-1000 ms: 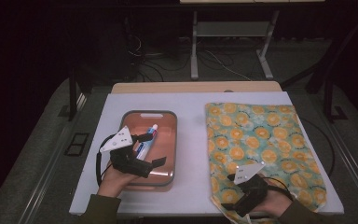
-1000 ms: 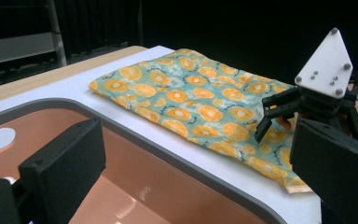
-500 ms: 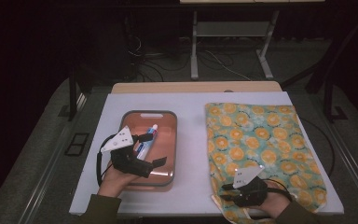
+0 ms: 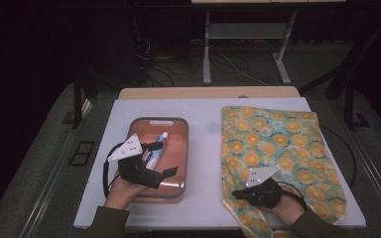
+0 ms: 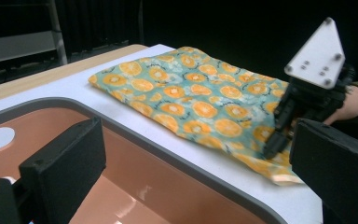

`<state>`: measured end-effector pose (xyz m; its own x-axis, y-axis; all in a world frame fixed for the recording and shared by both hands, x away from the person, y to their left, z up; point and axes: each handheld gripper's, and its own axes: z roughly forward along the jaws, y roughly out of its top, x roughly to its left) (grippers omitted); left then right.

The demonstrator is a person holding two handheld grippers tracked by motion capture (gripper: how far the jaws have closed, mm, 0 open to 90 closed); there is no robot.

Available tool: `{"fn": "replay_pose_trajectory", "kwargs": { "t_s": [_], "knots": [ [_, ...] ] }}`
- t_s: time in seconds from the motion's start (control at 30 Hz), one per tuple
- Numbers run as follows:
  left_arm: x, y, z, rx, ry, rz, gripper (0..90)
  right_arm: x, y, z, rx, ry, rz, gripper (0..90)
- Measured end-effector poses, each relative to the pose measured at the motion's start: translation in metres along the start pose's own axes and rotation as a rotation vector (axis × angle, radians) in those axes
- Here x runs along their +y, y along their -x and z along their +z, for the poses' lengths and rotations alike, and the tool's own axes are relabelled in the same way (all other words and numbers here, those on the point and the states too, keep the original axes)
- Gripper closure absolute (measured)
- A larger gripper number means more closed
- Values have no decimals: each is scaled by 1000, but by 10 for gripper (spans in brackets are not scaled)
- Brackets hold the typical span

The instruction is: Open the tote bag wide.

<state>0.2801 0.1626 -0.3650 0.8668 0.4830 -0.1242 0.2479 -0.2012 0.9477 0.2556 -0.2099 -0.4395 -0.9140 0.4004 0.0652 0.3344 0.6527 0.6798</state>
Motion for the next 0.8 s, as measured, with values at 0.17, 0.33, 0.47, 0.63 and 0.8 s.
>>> {"fn": "replay_pose_trajectory", "kwargs": {
  "t_s": [0.17, 0.33, 0.47, 0.63, 0.8],
  "knots": [
    [0, 0, 0, 0, -1, 2, 22, 15, 18, 7, -56, 11, 36, 900],
    [0, 0, 0, -2, -1, 1, 22, 33, 42, 14, -112, 21, 92, 900],
    [0, 0, 0, 0, 0, 3, 22, 47, 61, 25, -150, 20, 135, 900],
    [0, 0, 0, -1, -3, 7, 22, 59, 74, 35, -164, 6, 167, 900],
    [0, 0, 1, -2, -2, 5, 22, 58, 80, 31, -139, 34, 207, 689]
  ]
}}
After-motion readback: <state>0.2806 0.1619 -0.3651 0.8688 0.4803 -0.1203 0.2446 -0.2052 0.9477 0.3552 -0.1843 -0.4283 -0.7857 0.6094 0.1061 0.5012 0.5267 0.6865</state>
